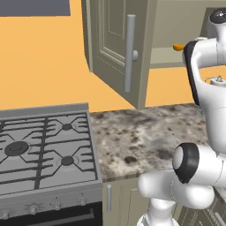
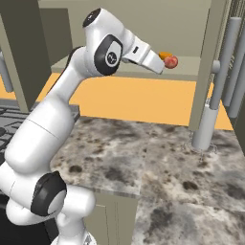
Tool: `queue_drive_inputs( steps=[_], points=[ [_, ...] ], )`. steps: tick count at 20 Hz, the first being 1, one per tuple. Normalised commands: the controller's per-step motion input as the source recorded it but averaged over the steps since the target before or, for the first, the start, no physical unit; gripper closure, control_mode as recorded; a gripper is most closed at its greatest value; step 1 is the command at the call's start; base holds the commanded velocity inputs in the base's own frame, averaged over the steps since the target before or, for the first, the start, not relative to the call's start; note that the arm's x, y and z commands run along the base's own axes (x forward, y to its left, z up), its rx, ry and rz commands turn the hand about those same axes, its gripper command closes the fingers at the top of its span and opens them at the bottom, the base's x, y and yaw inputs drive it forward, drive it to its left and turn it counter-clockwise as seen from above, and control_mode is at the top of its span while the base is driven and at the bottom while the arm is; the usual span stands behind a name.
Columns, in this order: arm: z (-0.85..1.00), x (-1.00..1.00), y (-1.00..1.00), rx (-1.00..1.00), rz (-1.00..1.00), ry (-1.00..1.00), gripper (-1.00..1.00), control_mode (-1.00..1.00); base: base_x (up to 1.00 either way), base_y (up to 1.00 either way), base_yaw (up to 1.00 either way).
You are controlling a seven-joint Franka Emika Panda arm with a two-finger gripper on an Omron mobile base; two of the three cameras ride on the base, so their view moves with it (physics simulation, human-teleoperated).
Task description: Open the cabinet. Pick the peach and peach from the cabinet and place them into the bowl. Then close the cabinet.
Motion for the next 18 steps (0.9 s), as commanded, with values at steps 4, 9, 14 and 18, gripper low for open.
queue_drive_inputs(
  steps=[4, 9, 14, 18],
  points=[
    [-0.15, 0.00, 0.00, 0.00, 0.03, -0.08, -1.00, -1.00, 0.00, 0.00, 0.00],
    [-0.32, 0.01, 0.00, -0.01, 0.17, -0.12, -1.00, -1.00, 0.00, 0.00, 0.00],
    [0.00, 0.28, 0.00, 0.00, 0.15, -0.08, -1.00, -1.00, 0.00, 0.00, 0.00],
    [0.00, 0.54, 0.00, 0.00, 0.11, 0.00, -1.00, -1.00, 0.00, 0.00, 0.00]
  ],
)
